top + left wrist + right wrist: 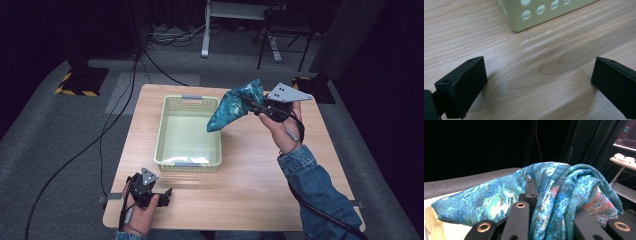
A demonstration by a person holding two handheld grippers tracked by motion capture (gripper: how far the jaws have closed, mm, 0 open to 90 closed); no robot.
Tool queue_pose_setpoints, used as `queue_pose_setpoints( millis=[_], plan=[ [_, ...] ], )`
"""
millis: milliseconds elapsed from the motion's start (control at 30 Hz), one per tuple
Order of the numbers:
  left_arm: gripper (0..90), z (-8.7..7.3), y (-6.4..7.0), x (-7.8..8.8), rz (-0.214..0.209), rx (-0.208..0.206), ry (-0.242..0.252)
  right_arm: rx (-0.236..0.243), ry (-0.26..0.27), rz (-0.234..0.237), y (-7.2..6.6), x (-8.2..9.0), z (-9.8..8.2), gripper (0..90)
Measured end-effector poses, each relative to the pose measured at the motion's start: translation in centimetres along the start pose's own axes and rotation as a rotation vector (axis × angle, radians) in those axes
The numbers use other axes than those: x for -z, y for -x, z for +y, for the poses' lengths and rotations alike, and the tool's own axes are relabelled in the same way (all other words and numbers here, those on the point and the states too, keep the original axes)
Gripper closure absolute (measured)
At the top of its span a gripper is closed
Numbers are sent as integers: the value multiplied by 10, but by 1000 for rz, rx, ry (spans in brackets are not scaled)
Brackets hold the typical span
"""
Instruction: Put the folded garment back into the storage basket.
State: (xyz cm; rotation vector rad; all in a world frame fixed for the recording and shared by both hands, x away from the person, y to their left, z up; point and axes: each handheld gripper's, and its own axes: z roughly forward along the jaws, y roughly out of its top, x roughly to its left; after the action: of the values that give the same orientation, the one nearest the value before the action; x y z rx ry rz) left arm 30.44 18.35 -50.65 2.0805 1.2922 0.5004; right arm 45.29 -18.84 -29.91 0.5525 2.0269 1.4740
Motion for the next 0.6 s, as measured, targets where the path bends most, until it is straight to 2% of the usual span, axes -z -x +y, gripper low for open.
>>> queue_pose_setpoints(
  millis=[267, 367, 600],
  plan=[
    [0, 0, 0, 0, 0, 0, 0, 12, 13, 20, -7, -12, 5, 810],
    [0, 0, 0, 0, 0, 0, 0, 15, 18, 48, -11, -18, 6, 809],
    [0, 0, 0, 0, 0, -1, 0, 26, 28, 80, -22, -33, 9, 806]
  ],
)
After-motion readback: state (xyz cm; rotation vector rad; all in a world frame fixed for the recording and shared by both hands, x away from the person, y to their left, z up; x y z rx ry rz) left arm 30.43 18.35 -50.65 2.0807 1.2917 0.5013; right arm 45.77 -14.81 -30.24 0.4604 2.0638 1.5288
